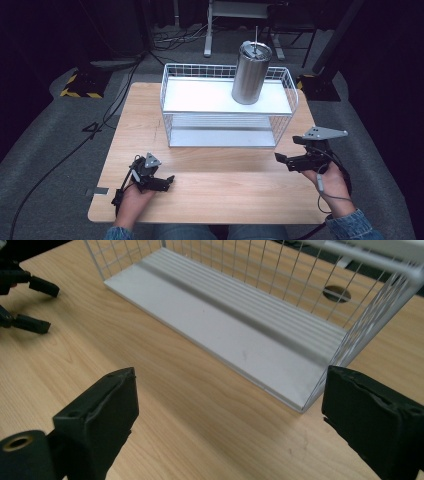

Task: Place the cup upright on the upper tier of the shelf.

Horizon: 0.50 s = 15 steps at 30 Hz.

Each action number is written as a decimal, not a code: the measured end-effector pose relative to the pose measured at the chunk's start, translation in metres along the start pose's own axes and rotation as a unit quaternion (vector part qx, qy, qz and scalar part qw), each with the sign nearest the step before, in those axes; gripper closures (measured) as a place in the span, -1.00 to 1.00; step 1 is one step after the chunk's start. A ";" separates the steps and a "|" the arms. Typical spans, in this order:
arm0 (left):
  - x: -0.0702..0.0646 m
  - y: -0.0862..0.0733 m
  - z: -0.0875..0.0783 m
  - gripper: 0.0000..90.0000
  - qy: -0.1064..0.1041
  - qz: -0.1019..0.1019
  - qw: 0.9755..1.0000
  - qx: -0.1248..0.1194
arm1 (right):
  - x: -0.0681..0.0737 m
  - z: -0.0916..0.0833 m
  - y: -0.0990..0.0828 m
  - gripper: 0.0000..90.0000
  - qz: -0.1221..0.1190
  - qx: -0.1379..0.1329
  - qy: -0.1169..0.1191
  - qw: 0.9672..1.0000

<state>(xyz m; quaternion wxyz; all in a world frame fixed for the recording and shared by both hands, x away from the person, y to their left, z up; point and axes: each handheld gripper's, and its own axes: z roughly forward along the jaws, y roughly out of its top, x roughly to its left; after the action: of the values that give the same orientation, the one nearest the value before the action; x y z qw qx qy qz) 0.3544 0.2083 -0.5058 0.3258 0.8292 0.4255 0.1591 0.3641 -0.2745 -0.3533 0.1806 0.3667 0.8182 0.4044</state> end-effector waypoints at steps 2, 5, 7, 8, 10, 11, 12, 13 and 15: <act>0.000 0.000 0.000 -0.89 0.000 0.000 1.000 0.000 | 0.000 0.005 -0.006 -0.82 0.002 0.008 0.003 1.000; 0.000 0.000 0.000 -0.89 0.000 0.000 1.000 0.000 | 0.001 0.010 -0.013 -0.82 0.005 0.015 0.006 1.000; 0.000 0.000 0.000 -0.89 0.000 0.000 1.000 0.000 | 0.001 0.014 -0.018 -0.81 0.008 0.021 0.006 1.000; 0.000 0.000 0.000 -0.89 0.000 0.000 1.000 0.000 | 0.001 0.016 -0.020 -0.79 0.009 0.026 0.007 1.000; 0.000 0.000 0.000 -0.89 0.000 0.000 1.000 0.000 | 0.002 0.021 -0.026 -0.79 0.011 0.035 0.010 0.999; 0.000 0.000 0.000 -0.89 0.000 0.000 1.000 0.000 | 0.002 0.023 -0.028 -0.79 0.010 0.038 0.012 0.999; 0.000 0.000 0.000 -0.89 0.000 0.000 1.000 0.000 | 0.002 0.026 -0.031 -0.79 0.012 0.044 0.012 0.999; 0.000 0.000 0.000 -0.89 0.000 0.000 1.000 0.000 | 0.002 0.027 -0.033 -0.79 0.012 0.047 0.013 0.999; 0.000 0.000 0.000 -0.89 0.000 0.000 1.000 0.000 | 0.003 0.032 -0.038 -0.79 0.017 0.056 0.017 0.998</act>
<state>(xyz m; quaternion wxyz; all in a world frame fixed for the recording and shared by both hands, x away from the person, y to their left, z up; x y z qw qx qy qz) 0.3544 0.2083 -0.5058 0.3258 0.8291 0.4254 0.1592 0.3639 -0.2709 -0.4033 0.1388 0.3830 0.8361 0.3674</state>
